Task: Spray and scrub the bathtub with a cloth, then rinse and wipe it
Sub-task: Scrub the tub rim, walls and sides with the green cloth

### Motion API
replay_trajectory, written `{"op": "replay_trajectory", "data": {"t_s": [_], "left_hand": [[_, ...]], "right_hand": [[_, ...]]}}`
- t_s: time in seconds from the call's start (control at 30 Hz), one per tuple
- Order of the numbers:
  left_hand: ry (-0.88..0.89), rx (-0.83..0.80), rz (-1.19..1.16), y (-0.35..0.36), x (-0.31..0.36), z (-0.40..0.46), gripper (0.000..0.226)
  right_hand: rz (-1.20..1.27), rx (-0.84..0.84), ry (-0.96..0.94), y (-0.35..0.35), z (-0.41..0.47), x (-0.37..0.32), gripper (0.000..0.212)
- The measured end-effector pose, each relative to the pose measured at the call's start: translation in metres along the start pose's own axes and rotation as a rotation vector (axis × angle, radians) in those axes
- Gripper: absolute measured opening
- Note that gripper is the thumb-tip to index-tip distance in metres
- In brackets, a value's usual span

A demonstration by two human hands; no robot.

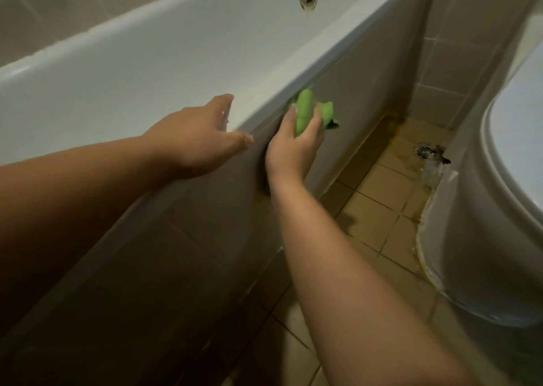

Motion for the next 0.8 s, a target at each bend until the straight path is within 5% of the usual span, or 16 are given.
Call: {"op": "replay_trajectory", "data": {"t_s": [0.1, 0.3, 0.43, 0.57, 0.73, 0.8], "left_hand": [[-0.011, 0.005, -0.005, 0.0, 0.004, 0.012, 0.081], [0.002, 0.031, 0.024, -0.001, 0.016, 0.032, 0.069], [0.008, 0.042, 0.027, -0.003, 0.026, 0.047, 0.059], [0.01, 0.046, 0.029, -0.005, 0.034, 0.058, 0.052], [0.017, 0.053, 0.025, -0.005, 0.035, 0.064, 0.047], [0.028, 0.061, 0.024, -0.005, 0.035, 0.068, 0.045]], "right_hand": [[-0.031, -0.095, -0.012, -0.004, -0.041, 0.059, 0.051], [-0.064, 0.066, 0.557, -0.033, 0.041, 0.127, 0.058], [-0.088, 0.038, 0.364, -0.028, 0.04, 0.104, 0.059], [-0.049, 0.003, 0.184, -0.027, -0.008, 0.152, 0.053], [0.118, 0.08, 0.706, -0.041, 0.035, 0.221, 0.06], [0.552, 0.181, 0.902, -0.038, 0.058, 0.233, 0.057]]}}
Point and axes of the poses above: each hand's wrist, its own z-axis towards the middle knuckle, its own y-axis out of the palm, x = y × z, the point moved 8 cm from there along z, towards the middle knuckle, and after that the axes turned 11 degrees about y, right-handed, at the moved point
